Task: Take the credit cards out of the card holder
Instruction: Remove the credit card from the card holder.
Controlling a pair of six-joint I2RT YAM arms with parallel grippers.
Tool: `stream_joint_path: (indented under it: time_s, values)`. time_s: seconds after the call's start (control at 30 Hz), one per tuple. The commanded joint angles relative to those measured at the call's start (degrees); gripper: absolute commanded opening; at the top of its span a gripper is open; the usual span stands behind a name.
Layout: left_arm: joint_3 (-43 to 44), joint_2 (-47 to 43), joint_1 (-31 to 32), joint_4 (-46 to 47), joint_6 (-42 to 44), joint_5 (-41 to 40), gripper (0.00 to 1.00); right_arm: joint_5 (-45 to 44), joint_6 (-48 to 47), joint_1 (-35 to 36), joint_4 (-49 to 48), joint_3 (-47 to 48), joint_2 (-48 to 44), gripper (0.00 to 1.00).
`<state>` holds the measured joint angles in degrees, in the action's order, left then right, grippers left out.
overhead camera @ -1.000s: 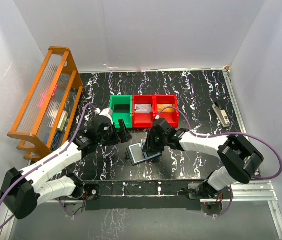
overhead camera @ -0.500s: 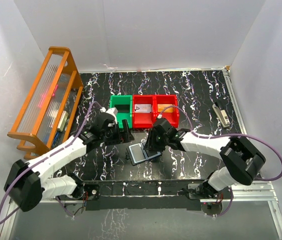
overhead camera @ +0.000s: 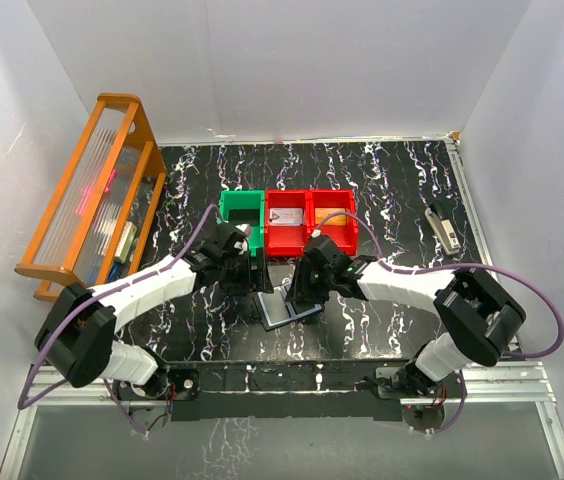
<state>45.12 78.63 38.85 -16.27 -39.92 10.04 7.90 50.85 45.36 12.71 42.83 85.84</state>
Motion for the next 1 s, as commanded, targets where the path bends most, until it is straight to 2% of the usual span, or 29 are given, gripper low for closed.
stream_joint_path:
  time_s: [0.0,0.1,0.2,0.33,0.57,0.77,0.97]
  values:
    - [2.51,1.24,0.43,-3.2,1.56,1.6,0.72,2.33,-1.8,-0.01,-1.3,3.28,0.87,0.33]
    - [2.89,2.73,0.5,-4.74,2.56,1.47,0.66,5.15,-1.79,-0.01,-3.67,3.0,0.7,0.33]
    - [3.67,4.78,1.03,-4.99,2.95,1.21,0.64,7.26,-1.81,-0.01,-5.36,3.02,1.29,0.32]
    - [5.68,8.22,2.75,-7.33,2.9,-1.65,0.58,4.65,-1.7,-0.01,-3.89,2.85,3.57,0.3]
    - [3.52,9.66,4.21,-7.64,1.87,-4.31,0.37,1.6,-0.14,-0.01,-1.4,0.95,4.93,0.26]
    - [2.73,11.83,4.77,-7.2,3.92,-3.47,0.27,3.53,0.72,-0.05,-3.02,-0.39,4.53,0.26]
    - [3.65,14.5,6.16,-7.84,4.17,-5.37,0.22,4.73,1.84,-0.03,-5.22,-0.88,3.67,0.27]
